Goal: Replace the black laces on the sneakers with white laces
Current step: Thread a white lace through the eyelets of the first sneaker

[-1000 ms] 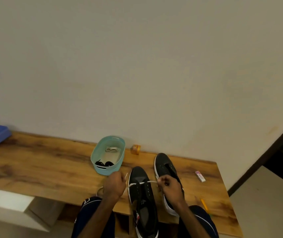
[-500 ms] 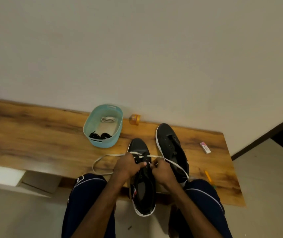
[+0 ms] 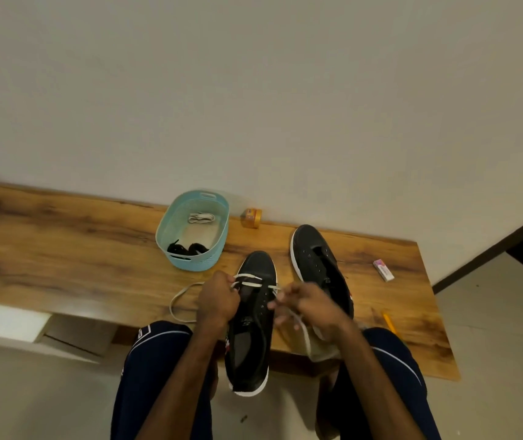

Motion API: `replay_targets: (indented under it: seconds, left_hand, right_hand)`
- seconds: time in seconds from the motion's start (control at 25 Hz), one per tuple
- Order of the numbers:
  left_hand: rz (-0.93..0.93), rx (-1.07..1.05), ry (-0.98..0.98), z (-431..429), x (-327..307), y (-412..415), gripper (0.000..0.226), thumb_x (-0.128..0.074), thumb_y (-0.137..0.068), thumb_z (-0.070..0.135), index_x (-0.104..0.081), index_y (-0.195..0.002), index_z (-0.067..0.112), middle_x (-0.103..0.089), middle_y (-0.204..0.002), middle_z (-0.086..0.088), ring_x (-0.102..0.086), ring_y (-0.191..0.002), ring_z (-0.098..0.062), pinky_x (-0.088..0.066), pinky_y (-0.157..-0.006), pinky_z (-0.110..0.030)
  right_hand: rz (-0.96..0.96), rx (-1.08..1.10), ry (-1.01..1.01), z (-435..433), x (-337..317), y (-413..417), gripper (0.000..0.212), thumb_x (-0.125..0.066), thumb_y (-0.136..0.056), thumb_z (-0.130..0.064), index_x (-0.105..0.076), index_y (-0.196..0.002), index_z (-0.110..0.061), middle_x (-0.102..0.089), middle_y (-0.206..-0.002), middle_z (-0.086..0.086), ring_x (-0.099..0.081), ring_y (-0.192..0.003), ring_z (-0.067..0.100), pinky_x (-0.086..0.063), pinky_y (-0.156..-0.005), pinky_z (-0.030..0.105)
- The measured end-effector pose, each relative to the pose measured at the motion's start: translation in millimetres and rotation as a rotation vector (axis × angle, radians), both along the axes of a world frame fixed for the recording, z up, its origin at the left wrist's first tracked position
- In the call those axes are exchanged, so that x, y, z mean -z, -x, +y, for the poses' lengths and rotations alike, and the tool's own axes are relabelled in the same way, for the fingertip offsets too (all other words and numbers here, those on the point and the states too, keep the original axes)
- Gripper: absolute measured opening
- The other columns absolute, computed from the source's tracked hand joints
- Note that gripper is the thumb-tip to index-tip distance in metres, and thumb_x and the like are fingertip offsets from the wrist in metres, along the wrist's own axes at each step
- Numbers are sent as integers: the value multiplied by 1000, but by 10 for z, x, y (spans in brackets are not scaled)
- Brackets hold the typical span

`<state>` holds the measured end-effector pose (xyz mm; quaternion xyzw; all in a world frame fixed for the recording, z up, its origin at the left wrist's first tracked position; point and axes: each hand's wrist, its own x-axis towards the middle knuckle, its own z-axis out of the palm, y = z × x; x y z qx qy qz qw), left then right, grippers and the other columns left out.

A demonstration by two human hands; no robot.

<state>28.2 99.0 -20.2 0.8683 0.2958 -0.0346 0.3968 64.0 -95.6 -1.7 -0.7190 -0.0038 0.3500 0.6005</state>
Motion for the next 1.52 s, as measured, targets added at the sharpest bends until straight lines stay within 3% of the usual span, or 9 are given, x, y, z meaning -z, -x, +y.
replay_targets:
  seconds: [0.12, 0.32, 0.44, 0.6, 0.8, 1.08, 1.28, 1.4, 1.52]
  left_hand:
    - [5, -3, -8, -19, -3, 5, 21, -61, -90, 9, -60, -111, 11, -65, -109, -13, -61, -104, -30, -50, -90, -40]
    - [-3, 4, -33, -58, -1, -1, 21, -62, -89, 7, -60, -110, 11, -66, -108, -12, -61, -101, -27, -46, -81, -32]
    - [8, -6, -23, -49, 0, -2, 21, -63, -90, 11, -61, -111, 11, -67, -109, -12, -62, -103, -28, -50, -87, -36]
    - [24, -13, -27, -25, 21, -6, 20, -64, -90, 13, -64, -110, 12, -68, -110, -12, -63, -104, -27, -50, -88, -36]
    - [40, 24, -58, -49, 30, -60, 20, -63, -91, 15, -65, -111, 11, -69, -109, -12, -62, -105, -28, -47, -89, -35]
    - [41, 40, -49, -28, 41, -52, 21, -61, -91, 11, -70, -109, 8, -70, -106, -13, -64, -102, -27, -52, -90, -40]
    - [27, 27, 36, -15, 69, -42, 18, -58, -91, 7, -71, -103, 8, -71, -99, -14, -67, -95, -30, -57, -84, -47]
    - [19, 8, 86, -20, 59, -28, 15, -58, -90, 5, -70, -94, 11, -71, -93, -12, -69, -88, -30, -59, -80, -50]
    - [19, 11, 98, -25, 64, -23, 17, -56, -90, 3, -71, -92, 10, -71, -90, -13, -69, -85, -31, -59, -78, -51]
  right_hand:
    - [-327, 178, 287, -71, 10, -128, 8, -57, -100, -18, -64, -99, -13, -71, -97, 4, -67, -84, 18, -53, -67, 28]
    - [-562, -254, 919, 191, 213, 129, 14, -51, -100, -27, -56, -109, -17, -65, -102, 3, -63, -90, 22, -50, -74, 36]
    - [-530, -240, 786, 295, 176, 171, 14, -52, -99, -26, -55, -109, -16, -67, -97, 4, -67, -88, 24, -54, -71, 37]
    - [-50, -14, 226, 286, -74, 196, 10, -47, -104, -19, -51, -108, -11, -74, -88, 10, -72, -60, 24, -48, -42, 26]
    - [166, 27, -247, 298, -273, 213, 19, -48, -105, -23, -52, -113, -6, -76, -102, 13, -74, -71, 26, -49, -41, 24]
    - [-236, 95, 187, 242, -31, 113, 10, -52, -103, -25, -58, -100, -18, -74, -84, 5, -67, -58, 16, -55, -55, 37]
    - [-782, -47, 919, 238, 155, 23, 18, -56, -99, -29, -60, -116, -24, -58, -119, 0, -56, -113, 21, -52, -88, 39]
    - [-976, 11, 751, 337, 210, 2, 18, -58, -97, -27, -62, -115, -23, -55, -128, 0, -49, -121, 19, -48, -97, 39]
    - [-821, -83, 507, 482, 233, -55, 6, -58, -98, -22, -63, -102, -21, -62, -100, -3, -58, -93, 11, -49, -77, 29]
